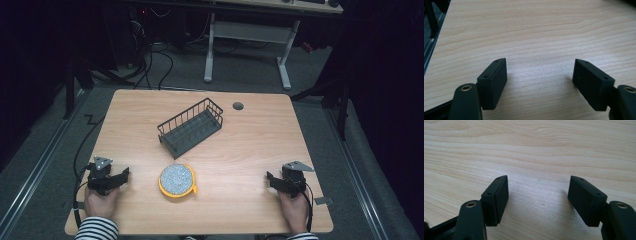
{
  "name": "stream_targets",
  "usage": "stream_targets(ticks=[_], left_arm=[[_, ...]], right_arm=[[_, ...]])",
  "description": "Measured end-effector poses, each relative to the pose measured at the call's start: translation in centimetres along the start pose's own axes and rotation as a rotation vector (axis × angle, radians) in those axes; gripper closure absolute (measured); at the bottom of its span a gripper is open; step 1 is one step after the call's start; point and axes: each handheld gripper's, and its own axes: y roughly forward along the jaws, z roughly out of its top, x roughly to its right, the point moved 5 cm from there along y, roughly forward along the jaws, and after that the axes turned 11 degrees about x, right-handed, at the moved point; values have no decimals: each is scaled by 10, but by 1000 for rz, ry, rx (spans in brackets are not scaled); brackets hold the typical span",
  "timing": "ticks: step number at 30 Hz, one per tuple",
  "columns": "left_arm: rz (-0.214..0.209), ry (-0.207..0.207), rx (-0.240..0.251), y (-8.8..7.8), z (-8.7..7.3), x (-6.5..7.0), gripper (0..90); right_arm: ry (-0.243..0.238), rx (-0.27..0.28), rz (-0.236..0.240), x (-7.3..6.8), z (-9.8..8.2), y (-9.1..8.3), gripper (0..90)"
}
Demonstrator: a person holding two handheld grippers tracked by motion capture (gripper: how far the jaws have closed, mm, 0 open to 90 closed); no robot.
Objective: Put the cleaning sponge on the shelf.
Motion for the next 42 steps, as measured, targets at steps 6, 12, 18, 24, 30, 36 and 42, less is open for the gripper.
stream_targets(ticks=[6, 12, 18, 24, 30, 36, 42], left_arm=[[-5, 2, 0, 0, 0, 0, 283], [-7, -43, 13, -1, 1, -2, 307], [-25, -89, -5, -1, 4, -3, 321], [-72, -94, -16, -3, 19, 4, 364], [-118, -94, -19, -5, 44, 13, 410], [-166, -80, -4, -6, 71, 25, 424], [-225, -79, 5, -4, 97, 39, 431]], right_arm=[[0, 0, 1, 0, 0, 0, 328], [-1, 0, 1, 0, 0, 0, 327], [-3, 0, 3, 0, 0, 0, 324], [-5, 0, 5, 0, 0, 0, 323], [-5, 0, 6, 0, 0, 0, 323], [-4, 0, 7, 0, 0, 0, 323], [-2, 0, 7, 0, 0, 0, 322]])
